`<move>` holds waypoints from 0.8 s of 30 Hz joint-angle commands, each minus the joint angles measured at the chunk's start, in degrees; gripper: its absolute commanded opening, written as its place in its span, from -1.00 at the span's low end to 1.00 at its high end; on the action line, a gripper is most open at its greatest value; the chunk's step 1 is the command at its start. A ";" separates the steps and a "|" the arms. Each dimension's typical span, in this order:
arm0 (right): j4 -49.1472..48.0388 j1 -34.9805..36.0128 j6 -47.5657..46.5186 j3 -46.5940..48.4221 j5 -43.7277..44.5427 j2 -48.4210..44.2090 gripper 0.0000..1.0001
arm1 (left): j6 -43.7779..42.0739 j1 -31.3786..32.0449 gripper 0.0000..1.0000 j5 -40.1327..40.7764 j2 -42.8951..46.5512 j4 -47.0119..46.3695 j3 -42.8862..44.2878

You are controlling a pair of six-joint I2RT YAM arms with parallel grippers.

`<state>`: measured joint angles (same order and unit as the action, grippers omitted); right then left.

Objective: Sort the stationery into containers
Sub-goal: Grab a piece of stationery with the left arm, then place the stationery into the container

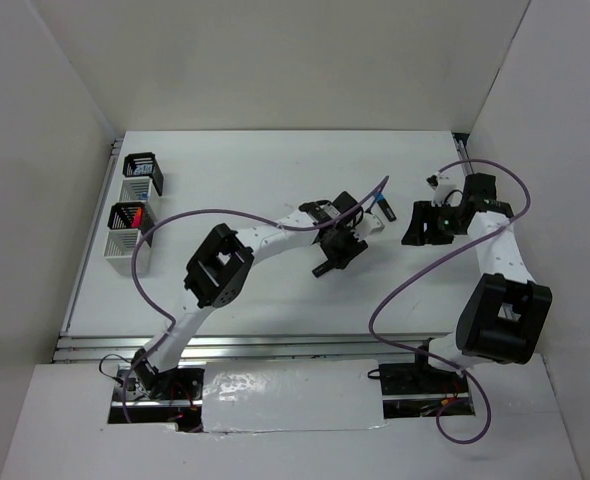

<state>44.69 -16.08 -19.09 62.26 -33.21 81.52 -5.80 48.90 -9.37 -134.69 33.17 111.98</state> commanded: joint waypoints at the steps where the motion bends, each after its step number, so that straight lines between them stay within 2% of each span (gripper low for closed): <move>1: -0.13 -0.27 0.37 0.41 -1.15 0.84 0.27 | 0.53 1.28 0.15 2.59 -2.24 2.43 -0.44; 2: -0.13 -0.27 0.37 0.75 -1.07 0.93 0.26 | 0.70 1.28 0.10 2.60 -2.24 2.60 -0.71; 3: -0.13 -0.27 0.46 0.93 -1.15 1.19 0.27 | 0.79 1.11 -0.06 2.60 -2.24 2.69 -0.98; 5: -0.04 -0.27 0.46 1.37 -1.07 1.45 0.26 | 1.23 0.15 -0.23 1.90 -1.72 3.39 -1.94; 7: -0.13 -0.10 0.55 1.64 -1.07 1.72 0.26 | 1.67 -0.91 -0.35 0.93 0.82 1.74 -4.74; 9: -0.48 0.60 0.90 1.90 -1.07 1.89 0.26 | 1.94 -3.11 -0.49 -1.08 6.09 -0.37 -9.30; 10: -0.65 0.96 1.16 2.07 -0.98 1.89 0.26 | 2.37 -5.29 -0.57 -5.01 8.46 -3.78 -11.42; 11: -0.91 1.22 1.34 2.25 -0.89 1.98 0.26 | 2.90 -6.62 -0.71 -7.57 14.75 -5.73 -13.44; 12: -1.00 2.35 1.43 2.43 -0.54 2.07 0.26 | 3.42 -8.46 -0.76 -10.73 18.29 -8.10 -18.94; 13: -1.09 2.89 1.77 2.95 -0.36 2.16 0.26 | 4.82 -13.00 -0.80 -14.24 22.59 -14.21 -22.56; 14: -1.09 3.50 1.86 3.30 -0.19 2.50 0.26 | 5.36 -15.74 -0.81 -22.37 31.68 -18.36 -25.99; 15: -1.18 4.64 2.04 3.74 0.25 2.59 0.26 | 9.71 -22.64 -0.81 -26.71 36.21 -23.27 -34.03; 16: -1.27 5.17 2.22 4.01 0.69 2.60 0.26 | 11.41 -26.54 -0.84 -30.67 45.22 -35.07 -38.11; 17: -1.09 5.61 2.13 4.45 0.69 2.94 0.26 | 12.91 -30.23 -0.86 -35.58 49.22 -39.45 -41.46; 18: -0.92 6.49 2.13 5.23 1.13 3.21 0.26 | 13.88 -37.23 -0.89 -36.94 52.48 -43.15 -46.63; 20: -0.57 7.02 2.30 6.29 1.22 4.17 0.26 | 11.62 -43.69 -1.00 -38.44 59.79 -45.04 -48.96; 22: -0.65 7.37 3.18 7.61 0.96 5.31 0.25 | 3.03 -52.30 -1.00 -41.41 61.82 -38.84 -47.83; 23: -0.65 7.55 3.44 7.87 0.61 5.76 0.26 | 1.42 -55.20 -1.00 -42.91 61.74 -37.75 -47.13; 24: -1.09 7.64 3.80 8.57 0.60 6.72 0.25 | 1.32 -61.32 -1.00 -44.84 60.87 -37.83 -47.12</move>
<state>44.53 -8.86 -16.91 67.40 -32.27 86.56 0.71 -6.22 -42.44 -71.64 -4.69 66.13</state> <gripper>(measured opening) 0.629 0.416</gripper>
